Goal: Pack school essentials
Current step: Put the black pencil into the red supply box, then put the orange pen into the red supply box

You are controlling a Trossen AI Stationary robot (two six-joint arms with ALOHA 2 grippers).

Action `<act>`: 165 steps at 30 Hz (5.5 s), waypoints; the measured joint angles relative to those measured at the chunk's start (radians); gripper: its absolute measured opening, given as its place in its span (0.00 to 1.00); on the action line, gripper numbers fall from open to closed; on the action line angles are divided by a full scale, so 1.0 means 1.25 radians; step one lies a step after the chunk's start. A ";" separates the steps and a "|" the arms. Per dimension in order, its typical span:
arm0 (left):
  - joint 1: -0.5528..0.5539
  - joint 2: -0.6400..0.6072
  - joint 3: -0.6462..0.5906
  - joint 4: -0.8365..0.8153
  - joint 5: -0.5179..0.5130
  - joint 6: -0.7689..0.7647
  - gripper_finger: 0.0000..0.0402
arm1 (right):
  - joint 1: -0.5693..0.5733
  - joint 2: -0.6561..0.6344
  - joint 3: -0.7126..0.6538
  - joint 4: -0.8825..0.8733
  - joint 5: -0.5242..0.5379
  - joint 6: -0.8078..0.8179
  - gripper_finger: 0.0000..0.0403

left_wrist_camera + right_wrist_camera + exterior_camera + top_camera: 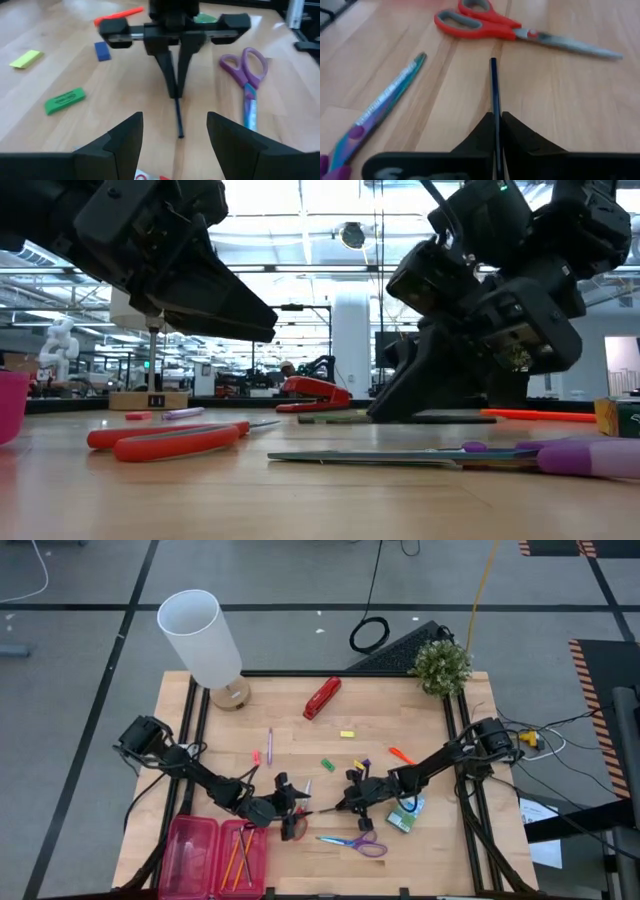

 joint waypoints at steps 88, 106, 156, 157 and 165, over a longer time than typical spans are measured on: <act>-0.079 -0.569 0.063 -0.897 0.567 -0.179 0.04 | 0.044 -0.259 -0.062 -0.232 0.095 0.063 0.45; -0.191 -0.462 0.063 -0.997 0.722 -0.176 0.10 | 0.042 -0.259 -0.081 -0.215 0.133 0.057 0.42; -0.231 -0.328 0.062 -0.756 -0.149 -0.349 0.18 | 0.033 -0.391 0.071 -0.990 0.432 0.333 0.43; -0.231 -0.320 0.062 -0.750 -0.150 -0.349 0.18 | 0.033 -0.408 0.063 -1.005 0.424 0.333 0.43; -0.232 -0.269 0.062 -0.720 -0.141 -0.349 0.18 | 0.033 -0.518 -0.051 -1.014 0.398 0.375 0.59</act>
